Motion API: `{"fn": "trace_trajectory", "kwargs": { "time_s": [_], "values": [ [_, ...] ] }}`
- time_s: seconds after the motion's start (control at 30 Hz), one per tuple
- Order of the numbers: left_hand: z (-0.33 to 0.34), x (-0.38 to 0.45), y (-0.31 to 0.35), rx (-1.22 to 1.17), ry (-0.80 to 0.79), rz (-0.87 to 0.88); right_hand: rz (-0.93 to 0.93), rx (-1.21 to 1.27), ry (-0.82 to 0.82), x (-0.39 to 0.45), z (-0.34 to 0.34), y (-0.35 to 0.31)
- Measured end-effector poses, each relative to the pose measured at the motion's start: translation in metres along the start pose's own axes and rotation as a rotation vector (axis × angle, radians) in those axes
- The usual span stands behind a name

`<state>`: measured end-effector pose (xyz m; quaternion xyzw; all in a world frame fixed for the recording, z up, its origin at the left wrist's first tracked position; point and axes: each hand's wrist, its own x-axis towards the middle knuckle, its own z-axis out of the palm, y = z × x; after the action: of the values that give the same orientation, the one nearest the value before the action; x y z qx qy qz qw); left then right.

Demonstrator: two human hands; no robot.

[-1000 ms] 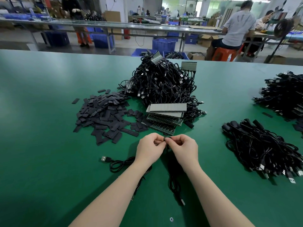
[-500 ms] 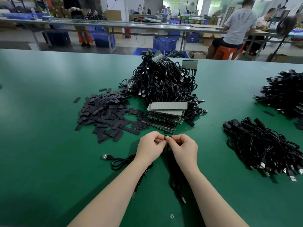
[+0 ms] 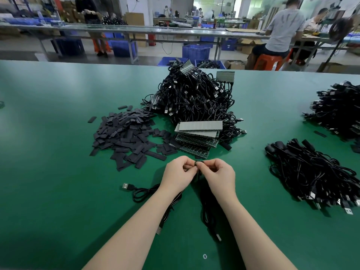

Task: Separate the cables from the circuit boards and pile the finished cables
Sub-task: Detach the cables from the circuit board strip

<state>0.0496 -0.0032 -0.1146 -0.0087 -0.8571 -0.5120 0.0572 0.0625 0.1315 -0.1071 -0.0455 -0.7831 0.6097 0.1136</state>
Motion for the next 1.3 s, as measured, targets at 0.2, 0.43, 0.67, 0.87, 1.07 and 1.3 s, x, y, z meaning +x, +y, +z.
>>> {"fn": "trace_trajectory", "kwargs": {
  "time_s": [0.2,0.43,0.67,0.87,1.07,1.3],
  "values": [
    [0.001,-0.004,0.0,-0.054,-0.024,0.019,0.046,0.021,-0.147,0.009,-0.017,0.001],
    [-0.003,-0.007,0.004,-0.15,-0.028,0.031,-0.007,0.065,-0.12,0.001,-0.018,0.002],
    [-0.003,-0.009,0.004,-0.17,-0.029,0.04,0.031,0.134,-0.12,-0.001,-0.019,0.002],
    [-0.006,-0.01,0.005,-0.235,-0.004,0.028,0.032,0.114,-0.139,0.0,-0.019,0.005],
    [-0.004,-0.009,0.003,-0.223,0.032,0.035,0.013,0.157,-0.132,-0.001,-0.02,0.007],
    [-0.003,-0.009,0.003,-0.23,0.003,0.043,-0.023,0.198,-0.19,-0.003,-0.02,0.005]
  ]
}}
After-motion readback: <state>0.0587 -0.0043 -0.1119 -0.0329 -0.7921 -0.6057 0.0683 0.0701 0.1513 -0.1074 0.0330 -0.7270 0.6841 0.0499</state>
